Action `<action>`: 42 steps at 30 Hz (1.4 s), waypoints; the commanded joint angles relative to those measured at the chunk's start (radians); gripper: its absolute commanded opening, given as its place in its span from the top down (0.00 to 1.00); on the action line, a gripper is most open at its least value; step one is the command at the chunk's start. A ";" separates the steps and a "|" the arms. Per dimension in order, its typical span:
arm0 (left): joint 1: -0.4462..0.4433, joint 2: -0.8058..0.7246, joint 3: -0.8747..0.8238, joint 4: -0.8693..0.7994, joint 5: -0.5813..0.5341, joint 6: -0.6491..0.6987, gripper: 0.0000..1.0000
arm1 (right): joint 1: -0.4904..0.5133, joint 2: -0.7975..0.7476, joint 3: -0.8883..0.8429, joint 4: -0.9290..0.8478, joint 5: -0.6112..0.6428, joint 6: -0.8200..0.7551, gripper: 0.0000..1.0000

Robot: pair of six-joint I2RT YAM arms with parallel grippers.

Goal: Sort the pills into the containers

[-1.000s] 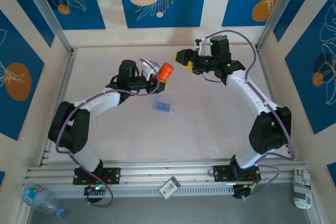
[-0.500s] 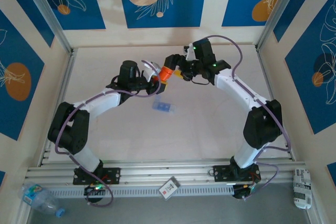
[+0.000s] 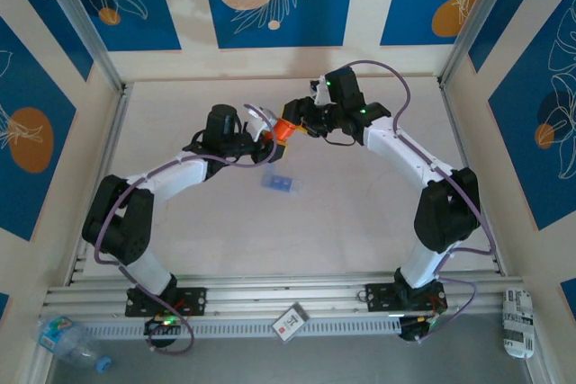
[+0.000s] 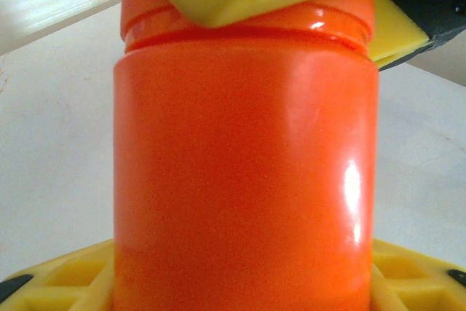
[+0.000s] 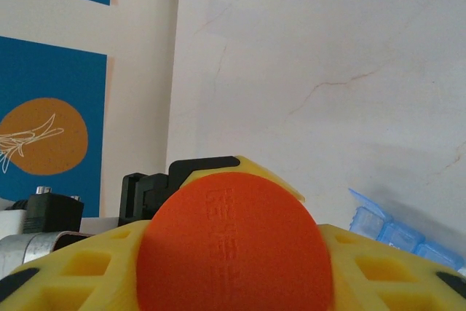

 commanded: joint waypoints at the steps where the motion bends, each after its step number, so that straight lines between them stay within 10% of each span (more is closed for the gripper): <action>1: -0.004 -0.029 0.003 0.041 0.057 -0.014 1.00 | -0.005 -0.033 -0.031 0.052 -0.016 -0.096 0.52; 10: 0.009 -0.008 -0.001 0.204 0.253 -0.219 1.00 | -0.077 -0.091 -0.137 0.292 -0.352 -0.288 0.46; 17: 0.009 -0.022 -0.016 0.162 0.132 -0.156 1.00 | -0.100 -0.115 -0.053 0.117 -0.184 -0.170 0.17; 25: 0.006 -0.045 -0.014 0.061 -0.002 -0.036 1.00 | -0.145 -0.124 -0.071 0.053 -0.095 0.068 0.16; 42: -0.022 -0.034 0.018 -0.017 -0.017 0.038 1.00 | -0.028 -0.007 0.060 -0.079 -0.001 0.048 0.21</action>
